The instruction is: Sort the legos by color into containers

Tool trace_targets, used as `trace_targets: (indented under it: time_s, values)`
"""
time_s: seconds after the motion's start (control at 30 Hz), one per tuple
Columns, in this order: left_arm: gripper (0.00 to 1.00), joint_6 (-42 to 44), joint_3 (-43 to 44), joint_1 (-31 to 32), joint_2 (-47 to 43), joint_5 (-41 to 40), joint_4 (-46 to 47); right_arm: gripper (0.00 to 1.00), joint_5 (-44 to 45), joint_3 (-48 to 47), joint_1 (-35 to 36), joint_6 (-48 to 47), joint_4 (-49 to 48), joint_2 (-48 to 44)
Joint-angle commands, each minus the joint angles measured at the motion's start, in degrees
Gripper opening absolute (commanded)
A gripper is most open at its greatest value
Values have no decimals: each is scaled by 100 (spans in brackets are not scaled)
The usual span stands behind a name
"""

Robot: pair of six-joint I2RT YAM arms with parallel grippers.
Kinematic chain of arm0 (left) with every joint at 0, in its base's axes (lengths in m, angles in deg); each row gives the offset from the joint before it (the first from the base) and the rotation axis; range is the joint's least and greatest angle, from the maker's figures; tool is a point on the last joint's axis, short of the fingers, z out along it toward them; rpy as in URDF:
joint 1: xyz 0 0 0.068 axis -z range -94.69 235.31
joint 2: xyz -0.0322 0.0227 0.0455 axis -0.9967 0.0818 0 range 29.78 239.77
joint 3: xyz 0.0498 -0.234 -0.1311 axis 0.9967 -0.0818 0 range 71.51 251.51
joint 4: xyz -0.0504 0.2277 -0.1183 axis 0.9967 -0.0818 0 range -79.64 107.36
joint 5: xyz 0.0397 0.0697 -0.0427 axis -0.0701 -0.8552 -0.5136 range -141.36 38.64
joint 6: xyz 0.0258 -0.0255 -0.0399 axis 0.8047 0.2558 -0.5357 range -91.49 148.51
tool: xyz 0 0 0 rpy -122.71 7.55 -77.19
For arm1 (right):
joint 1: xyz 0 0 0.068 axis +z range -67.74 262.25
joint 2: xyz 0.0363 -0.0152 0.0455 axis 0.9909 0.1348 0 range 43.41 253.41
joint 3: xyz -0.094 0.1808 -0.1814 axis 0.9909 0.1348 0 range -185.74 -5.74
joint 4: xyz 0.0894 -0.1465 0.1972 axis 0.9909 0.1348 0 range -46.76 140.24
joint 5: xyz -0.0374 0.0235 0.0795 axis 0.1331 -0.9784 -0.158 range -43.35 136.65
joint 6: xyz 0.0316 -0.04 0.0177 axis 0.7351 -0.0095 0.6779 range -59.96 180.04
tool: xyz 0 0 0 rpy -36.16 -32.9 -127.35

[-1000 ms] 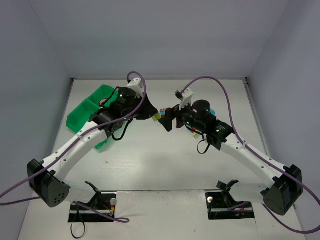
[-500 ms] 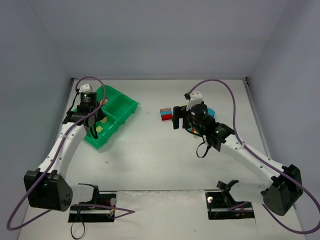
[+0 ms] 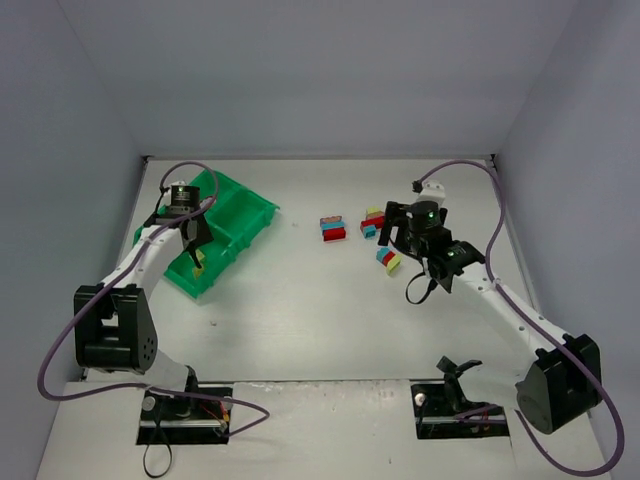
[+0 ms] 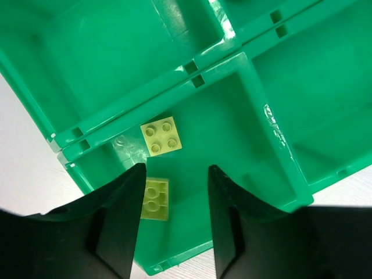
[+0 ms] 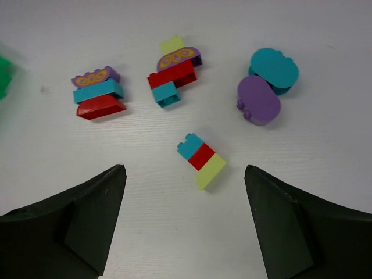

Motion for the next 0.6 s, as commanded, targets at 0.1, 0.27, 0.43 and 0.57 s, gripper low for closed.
trace_targets:
  time_s: [0.1, 0.27, 0.43, 0.57]
  values:
    - [55, 48, 366, -57, -299, 8, 164, 79, 75, -148, -710, 468, 98, 297]
    - [62, -5, 314, 22, -835, 535, 120, 81, 93, -324, -1195, 829, 240, 843]
    - [63, -14, 209, 198, -1319, 1062, -65, 91, -196, -771, -1485, 480, 257, 1843]
    - [64, -6, 164, 356, -1618, 1467, -258, 93, -277, -1010, -1512, -101, 187, 2425]
